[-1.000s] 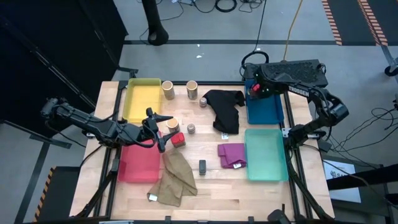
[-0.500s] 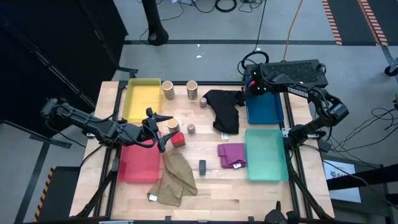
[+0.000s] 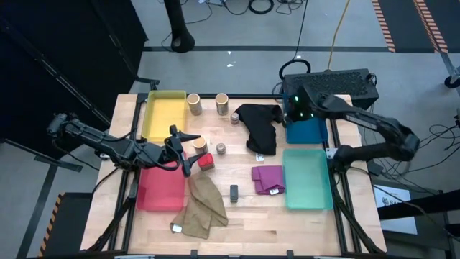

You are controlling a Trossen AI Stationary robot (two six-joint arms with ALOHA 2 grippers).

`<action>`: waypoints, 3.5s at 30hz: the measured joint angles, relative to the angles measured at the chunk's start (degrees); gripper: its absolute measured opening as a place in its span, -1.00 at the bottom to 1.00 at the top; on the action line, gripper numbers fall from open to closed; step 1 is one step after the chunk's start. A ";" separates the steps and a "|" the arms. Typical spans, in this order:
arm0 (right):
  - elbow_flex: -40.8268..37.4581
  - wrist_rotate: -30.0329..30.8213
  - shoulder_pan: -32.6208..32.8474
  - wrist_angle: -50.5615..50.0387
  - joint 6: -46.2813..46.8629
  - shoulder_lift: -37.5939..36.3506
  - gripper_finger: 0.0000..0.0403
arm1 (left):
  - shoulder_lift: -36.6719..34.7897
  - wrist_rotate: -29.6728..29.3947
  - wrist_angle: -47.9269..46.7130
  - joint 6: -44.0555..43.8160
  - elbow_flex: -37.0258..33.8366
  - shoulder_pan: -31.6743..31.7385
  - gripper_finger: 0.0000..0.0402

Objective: Sort spices by type
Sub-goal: Put the bottom red seasoning can into the dark blue bin, then put the bottom gold seasoning bottle into the red bin

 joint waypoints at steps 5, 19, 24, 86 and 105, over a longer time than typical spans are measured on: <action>-2.27 6.45 16.16 1.83 5.94 -8.62 -1.00 | 0.01 4.28 0.00 -3.58 0.00 0.00 0.55; -1.48 25.30 11.06 -2.44 22.49 -1.97 -1.00 | 0.02 3.75 1.02 -6.40 0.00 0.00 0.55; 3.50 19.29 -1.03 -2.61 14.76 6.02 -1.00 | 0.02 3.18 1.01 -4.20 0.00 0.09 0.55; -2.81 22.34 50.68 20.01 0.43 -7.34 -1.00 | 14.50 -0.08 3.56 -8.34 13.06 -8.61 0.55; -2.81 22.33 55.08 20.92 -2.96 -8.08 -1.00 | 17.56 18.78 -56.92 -22.68 32.00 7.49 0.55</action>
